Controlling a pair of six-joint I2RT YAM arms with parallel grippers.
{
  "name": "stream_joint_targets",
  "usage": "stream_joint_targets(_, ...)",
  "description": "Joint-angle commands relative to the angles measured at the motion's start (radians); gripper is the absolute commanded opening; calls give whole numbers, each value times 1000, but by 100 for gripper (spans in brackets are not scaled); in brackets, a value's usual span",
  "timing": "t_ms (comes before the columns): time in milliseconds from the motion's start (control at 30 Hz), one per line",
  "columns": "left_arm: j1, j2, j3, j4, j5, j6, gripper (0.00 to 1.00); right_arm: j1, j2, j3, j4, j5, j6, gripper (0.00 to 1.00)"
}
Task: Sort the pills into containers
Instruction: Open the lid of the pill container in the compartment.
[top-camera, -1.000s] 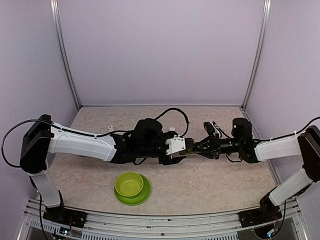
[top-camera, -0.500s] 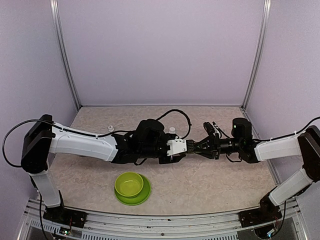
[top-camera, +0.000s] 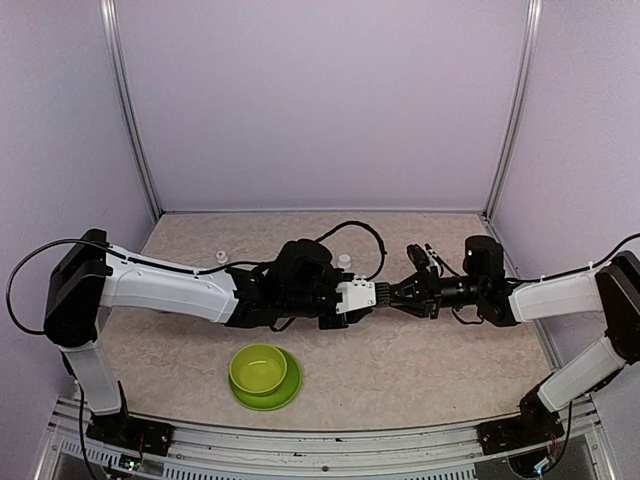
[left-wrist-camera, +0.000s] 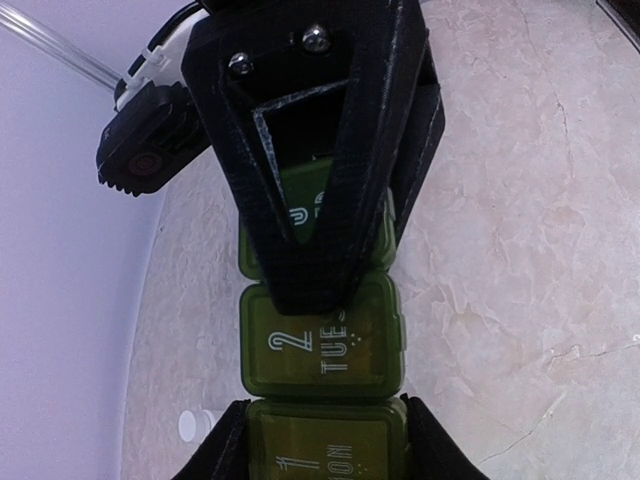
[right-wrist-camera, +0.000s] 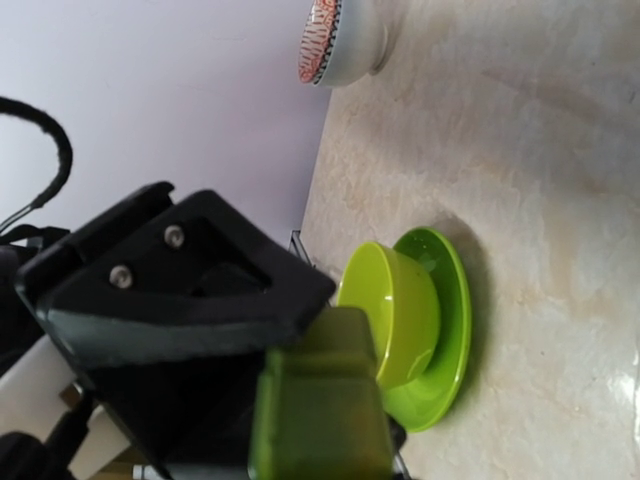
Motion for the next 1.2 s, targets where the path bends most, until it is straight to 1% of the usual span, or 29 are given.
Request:
stream_joint_targets(0, -7, 9, 42, -18, 8, 7, 32, 10, -10, 0, 47, -18, 5, 13)
stream_joint_targets(33, -7, 9, 40, -16, -1, 4, 33, 10, -11, -2, 51, -19, 7, 13)
stream_joint_targets(100, -7, 7, 27, 5, -26, -4, 53, 10, -12, -6, 63, -21, 14, 13)
stream_joint_targets(133, -7, 2, 14, 26, -33, -3, 58, 10, -14, -6, 68, -23, 17, 13)
stream_joint_targets(167, -7, -3, 1, 41, -41, -3, 61, 10, -16, -6, 67, -23, 18, 13)
stream_joint_targets(267, -6, -9, -17, 51, -48, -3, 62, 10, -23, -6, 65, -24, 16, 13)
stream_joint_targets(333, -6, -10, -17, 49, -50, -2, 61, 10, -23, -5, 58, -23, 12, 13)
stream_joint_targets(567, -6, -13, -19, 49, -49, 0, 50, 10, -24, -14, 58, -19, 10, 13)
stream_joint_targets(633, -6, -16, -22, 49, -43, 1, 44, 10, -21, -16, 57, -18, 9, 13)
stream_joint_targets(700, -6, -16, -20, 47, -36, 1, 32, 10, -18, -15, 57, -18, 9, 13)
stream_joint_targets(733, -6, -18, -19, 46, -30, 1, 30, 10, -18, -16, 58, -18, 10, 13)
stream_joint_targets(833, -6, -20, -15, 37, -15, -3, 26, 10, -15, -14, 61, -18, 10, 13)
stream_joint_targets(900, -6, -23, -16, 38, -13, -10, 26, 10, -15, -13, 62, -17, 13, 13)
stream_joint_targets(933, -6, -23, -19, 44, -21, -16, 29, 10, -16, -12, 61, -18, 12, 13)
stream_joint_targets(967, -6, -25, -25, 54, -29, -23, 42, 10, -17, -13, 62, -17, 12, 13)
stream_joint_targets(1000, -6, -28, -31, 63, -34, -25, 51, 10, -19, -12, 62, -18, 13, 13)
stream_joint_targets(1033, -6, -32, -38, 72, -38, -30, 62, 10, -20, -13, 62, -18, 12, 13)
stream_joint_targets(1067, -4, -37, -45, 82, -40, -36, 69, 10, -20, -14, 62, -19, 11, 13)
stream_joint_targets(1100, -4, -41, -50, 90, -40, -43, 72, 10, -21, -15, 61, -19, 11, 13)
stream_joint_targets(1133, -1, -47, -53, 95, -35, -56, 78, 10, -21, -15, 60, -18, 10, 13)
stream_joint_targets(1167, 2, -52, -54, 98, -32, -66, 80, 10, -21, -15, 59, -18, 8, 13)
